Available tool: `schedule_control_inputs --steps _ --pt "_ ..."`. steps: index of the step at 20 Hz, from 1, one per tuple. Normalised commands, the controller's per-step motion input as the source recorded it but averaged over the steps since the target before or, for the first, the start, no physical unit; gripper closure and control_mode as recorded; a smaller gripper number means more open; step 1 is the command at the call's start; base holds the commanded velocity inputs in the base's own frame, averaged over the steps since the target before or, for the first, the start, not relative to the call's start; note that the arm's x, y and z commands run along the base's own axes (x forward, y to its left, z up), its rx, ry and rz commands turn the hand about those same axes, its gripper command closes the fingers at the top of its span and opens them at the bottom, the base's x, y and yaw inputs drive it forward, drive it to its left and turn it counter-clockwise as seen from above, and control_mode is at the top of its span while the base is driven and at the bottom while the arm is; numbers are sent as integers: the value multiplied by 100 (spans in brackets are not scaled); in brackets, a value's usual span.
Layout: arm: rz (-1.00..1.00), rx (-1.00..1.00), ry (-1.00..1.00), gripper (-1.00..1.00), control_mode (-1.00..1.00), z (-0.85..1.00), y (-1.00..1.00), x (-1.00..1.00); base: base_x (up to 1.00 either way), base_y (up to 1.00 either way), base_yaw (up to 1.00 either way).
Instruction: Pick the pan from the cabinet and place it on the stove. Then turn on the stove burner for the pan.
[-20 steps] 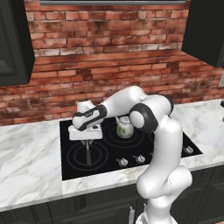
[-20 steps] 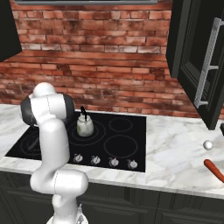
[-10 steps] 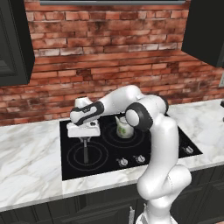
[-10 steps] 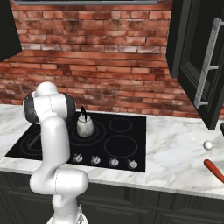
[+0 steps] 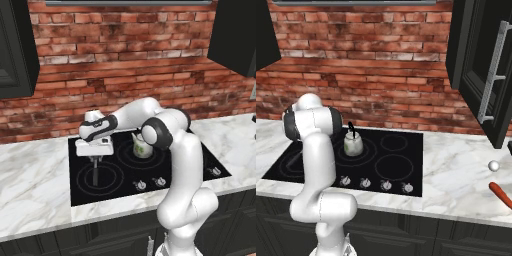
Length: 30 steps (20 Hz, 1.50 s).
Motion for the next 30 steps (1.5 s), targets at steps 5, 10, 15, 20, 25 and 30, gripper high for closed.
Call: schedule_control_inputs --steps 5,10,15,20,25,30 --pt "-2 0 1 -100 -100 -3 0 0 0 0 0" --pt "-3 0 1 -100 -100 0 0 0 0 0 0" --pt "-1 0 0 -100 -100 0 -4 0 0 0 0" --pt "-1 0 -2 -100 -100 -4 -15 -1 0 0 0" --pt "-1 0 -6 -100 -100 -4 -16 -4 0 0 0" --pt "-6 0 -8 -100 -100 17 -1 -24 0 0 0"
